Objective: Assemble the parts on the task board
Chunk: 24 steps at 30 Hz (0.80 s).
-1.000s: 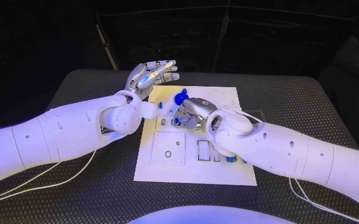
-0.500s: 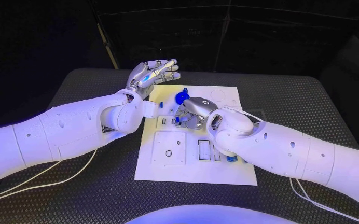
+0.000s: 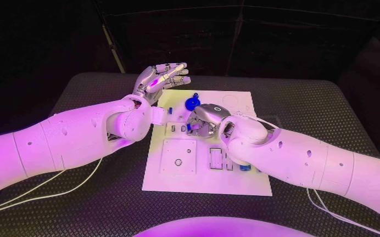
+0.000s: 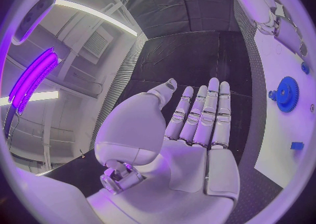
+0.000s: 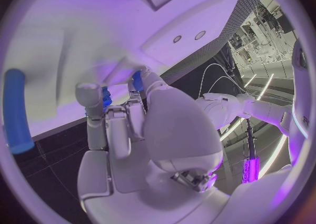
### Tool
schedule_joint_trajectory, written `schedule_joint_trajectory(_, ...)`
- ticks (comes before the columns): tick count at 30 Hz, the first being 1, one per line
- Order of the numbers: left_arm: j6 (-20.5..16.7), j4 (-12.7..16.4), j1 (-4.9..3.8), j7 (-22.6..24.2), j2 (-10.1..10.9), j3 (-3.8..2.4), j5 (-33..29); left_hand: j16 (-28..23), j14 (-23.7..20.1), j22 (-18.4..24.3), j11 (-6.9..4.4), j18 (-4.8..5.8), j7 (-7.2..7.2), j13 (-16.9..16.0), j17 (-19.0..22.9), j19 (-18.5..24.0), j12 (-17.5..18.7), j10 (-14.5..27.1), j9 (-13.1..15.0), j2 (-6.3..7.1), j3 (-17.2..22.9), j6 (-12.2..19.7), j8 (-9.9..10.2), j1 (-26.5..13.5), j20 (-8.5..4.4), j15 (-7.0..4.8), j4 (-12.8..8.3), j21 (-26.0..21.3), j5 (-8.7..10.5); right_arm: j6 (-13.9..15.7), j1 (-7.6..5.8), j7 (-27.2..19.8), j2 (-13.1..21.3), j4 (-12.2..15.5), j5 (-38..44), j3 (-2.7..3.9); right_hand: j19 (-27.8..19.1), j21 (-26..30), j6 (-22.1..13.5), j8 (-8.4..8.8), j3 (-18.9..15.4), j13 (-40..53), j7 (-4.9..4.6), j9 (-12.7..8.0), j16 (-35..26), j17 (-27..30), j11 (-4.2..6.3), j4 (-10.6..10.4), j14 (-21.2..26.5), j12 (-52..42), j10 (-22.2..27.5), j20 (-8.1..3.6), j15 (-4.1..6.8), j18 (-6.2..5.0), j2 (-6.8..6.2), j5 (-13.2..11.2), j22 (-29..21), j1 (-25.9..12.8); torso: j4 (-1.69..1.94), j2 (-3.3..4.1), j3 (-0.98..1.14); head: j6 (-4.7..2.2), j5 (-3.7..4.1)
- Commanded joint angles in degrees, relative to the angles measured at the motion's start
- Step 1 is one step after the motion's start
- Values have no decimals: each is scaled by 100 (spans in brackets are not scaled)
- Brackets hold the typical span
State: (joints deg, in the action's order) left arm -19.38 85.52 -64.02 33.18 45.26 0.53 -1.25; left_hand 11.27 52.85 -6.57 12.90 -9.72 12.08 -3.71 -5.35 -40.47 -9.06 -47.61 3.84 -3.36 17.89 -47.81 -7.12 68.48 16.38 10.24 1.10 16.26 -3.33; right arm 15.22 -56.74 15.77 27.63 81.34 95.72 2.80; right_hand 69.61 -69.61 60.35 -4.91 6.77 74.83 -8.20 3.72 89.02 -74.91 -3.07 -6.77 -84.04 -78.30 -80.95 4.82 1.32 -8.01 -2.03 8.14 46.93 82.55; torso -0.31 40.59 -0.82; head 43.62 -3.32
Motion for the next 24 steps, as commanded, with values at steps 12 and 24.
schedule_joint_trajectory(12, 43, 1, -11, 32, -5, -6, 4, -25, 45, 8, 1, -54, 369, 8, 9, -40, 36, -26, -9, 16, 14, -32, 33, 3, 1, 5, -22, 13, -13, -142, 27, 216, 6, -45, 70, -32, -16, 45, -142, 75, -99, 34, -17, 13, -8, -1174, -37, -77, -521, 41, 65, 51, -59, 29, -175, -58, -21, -166, -1, 1, -1, 6, 2)
schedule_joint_trajectory(24, 54, 2, -11, 23, -3, -6, 4, -25, 45, 8, 1, -54, 369, 8, 9, -40, 36, -26, -9, 16, 14, -32, 33, 3, 1, 5, -22, 13, -13, 372, 28, 219, -6, -24, 56, -32, -66, 103, -841, 132, -209, -447, -155, -7, -26, -1132, -161, -239, -510, 464, 432, 139, -162, 20, -398, -95, -109, -268, 1, 0, 2, 1, 3)
